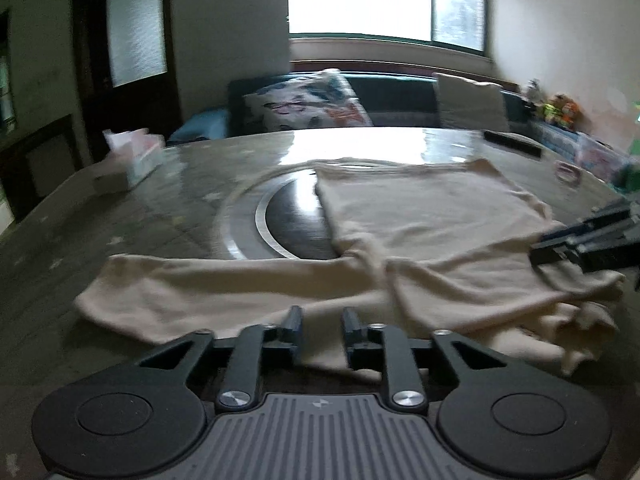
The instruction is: Fold clothes
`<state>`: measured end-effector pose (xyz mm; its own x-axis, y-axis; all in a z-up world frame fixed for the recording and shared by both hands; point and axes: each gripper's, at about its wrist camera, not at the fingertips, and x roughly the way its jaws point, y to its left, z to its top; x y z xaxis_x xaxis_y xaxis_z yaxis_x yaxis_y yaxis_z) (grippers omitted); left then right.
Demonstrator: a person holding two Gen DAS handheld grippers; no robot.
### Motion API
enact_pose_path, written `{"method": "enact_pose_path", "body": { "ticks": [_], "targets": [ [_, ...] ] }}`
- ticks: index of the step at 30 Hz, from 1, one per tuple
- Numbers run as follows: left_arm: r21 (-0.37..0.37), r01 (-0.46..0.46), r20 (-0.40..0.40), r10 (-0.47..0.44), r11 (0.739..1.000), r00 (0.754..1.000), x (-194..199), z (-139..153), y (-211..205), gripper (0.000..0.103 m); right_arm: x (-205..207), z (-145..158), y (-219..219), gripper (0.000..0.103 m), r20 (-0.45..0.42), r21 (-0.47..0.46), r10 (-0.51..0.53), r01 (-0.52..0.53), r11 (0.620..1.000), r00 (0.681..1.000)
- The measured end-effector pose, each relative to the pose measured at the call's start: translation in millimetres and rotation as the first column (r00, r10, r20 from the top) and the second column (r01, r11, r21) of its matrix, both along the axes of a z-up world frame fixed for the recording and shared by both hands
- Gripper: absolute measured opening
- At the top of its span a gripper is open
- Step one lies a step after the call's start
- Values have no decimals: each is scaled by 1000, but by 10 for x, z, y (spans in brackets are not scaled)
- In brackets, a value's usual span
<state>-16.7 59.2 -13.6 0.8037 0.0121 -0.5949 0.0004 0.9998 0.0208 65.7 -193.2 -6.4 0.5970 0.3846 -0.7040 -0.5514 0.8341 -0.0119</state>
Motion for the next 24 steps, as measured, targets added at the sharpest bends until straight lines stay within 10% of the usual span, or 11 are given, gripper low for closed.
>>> {"method": "enact_pose_path", "body": {
  "ticks": [14, 24],
  "targets": [
    [-40, -336, -24, 335, 941, 942, 132, 19, 1025, 51, -123, -38, 835, 34, 52, -60, 167, -163, 985, 985],
    [-62, -415, -49, 413, 908, 910, 114, -38, 1288, 55, -284, -11, 1098, 42, 72, -60, 276, -272, 960, 958]
  ]
}}
